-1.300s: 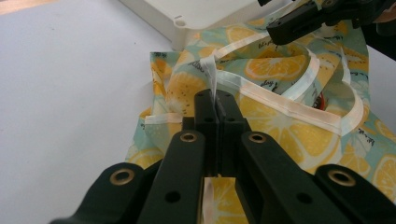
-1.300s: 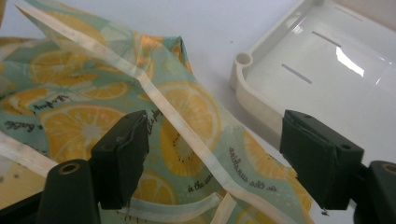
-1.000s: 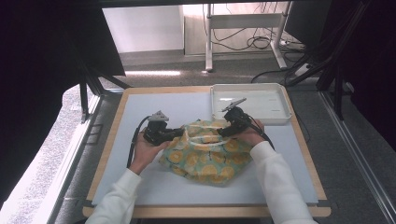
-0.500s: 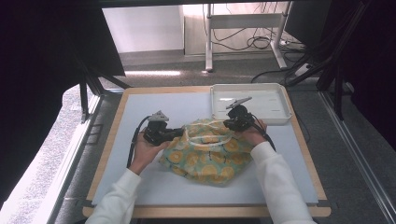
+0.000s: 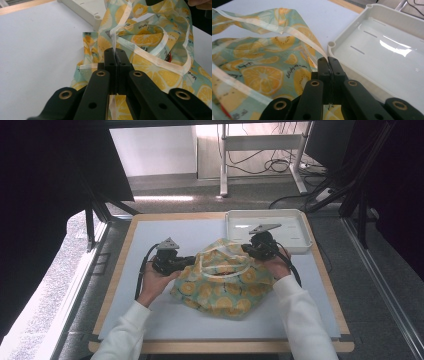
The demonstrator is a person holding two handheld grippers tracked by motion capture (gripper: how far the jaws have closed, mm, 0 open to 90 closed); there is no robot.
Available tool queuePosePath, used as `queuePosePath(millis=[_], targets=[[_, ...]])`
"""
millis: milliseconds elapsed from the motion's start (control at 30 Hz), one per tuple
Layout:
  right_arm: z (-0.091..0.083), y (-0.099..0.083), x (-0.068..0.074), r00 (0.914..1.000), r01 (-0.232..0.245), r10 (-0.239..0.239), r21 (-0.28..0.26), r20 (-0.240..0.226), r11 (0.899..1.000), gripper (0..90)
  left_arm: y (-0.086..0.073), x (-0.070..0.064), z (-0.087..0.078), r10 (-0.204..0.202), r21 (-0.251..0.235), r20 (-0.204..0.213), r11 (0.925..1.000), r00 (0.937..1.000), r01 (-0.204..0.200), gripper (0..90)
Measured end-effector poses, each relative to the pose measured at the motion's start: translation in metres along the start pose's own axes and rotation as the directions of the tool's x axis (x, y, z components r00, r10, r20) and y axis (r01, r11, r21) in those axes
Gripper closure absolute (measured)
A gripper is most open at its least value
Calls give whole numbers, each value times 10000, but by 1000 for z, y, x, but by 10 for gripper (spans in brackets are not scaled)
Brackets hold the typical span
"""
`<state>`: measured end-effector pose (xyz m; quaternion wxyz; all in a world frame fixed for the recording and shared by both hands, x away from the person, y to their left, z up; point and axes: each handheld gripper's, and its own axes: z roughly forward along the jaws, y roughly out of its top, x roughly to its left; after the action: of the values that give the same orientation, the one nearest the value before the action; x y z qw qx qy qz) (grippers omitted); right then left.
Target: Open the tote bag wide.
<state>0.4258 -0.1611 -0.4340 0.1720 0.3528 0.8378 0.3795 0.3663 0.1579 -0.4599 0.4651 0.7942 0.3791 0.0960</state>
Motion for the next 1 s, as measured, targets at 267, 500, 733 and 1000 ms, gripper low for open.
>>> queuePosePath(millis=[267,500,733,1000], targets=[[-8,-8,0,9998,-193,190,-395,-98,9990,887,1,-2,-3,65,-109,-23,9999,10000,-65,899],[-16,-12,3,9995,-249,231,-800,-230,9965,887,3,-3,-8,139,-188,-46,9997,9999,-140,899],[-26,-18,3,9976,-607,555,-1346,-419,9890,888,2,-2,-13,-39,-303,-34,9995,10000,38,899],[-33,-22,7,9975,-579,507,-1568,-498,9859,887,0,-3,-16,28,-256,-145,9997,9999,-32,900]])
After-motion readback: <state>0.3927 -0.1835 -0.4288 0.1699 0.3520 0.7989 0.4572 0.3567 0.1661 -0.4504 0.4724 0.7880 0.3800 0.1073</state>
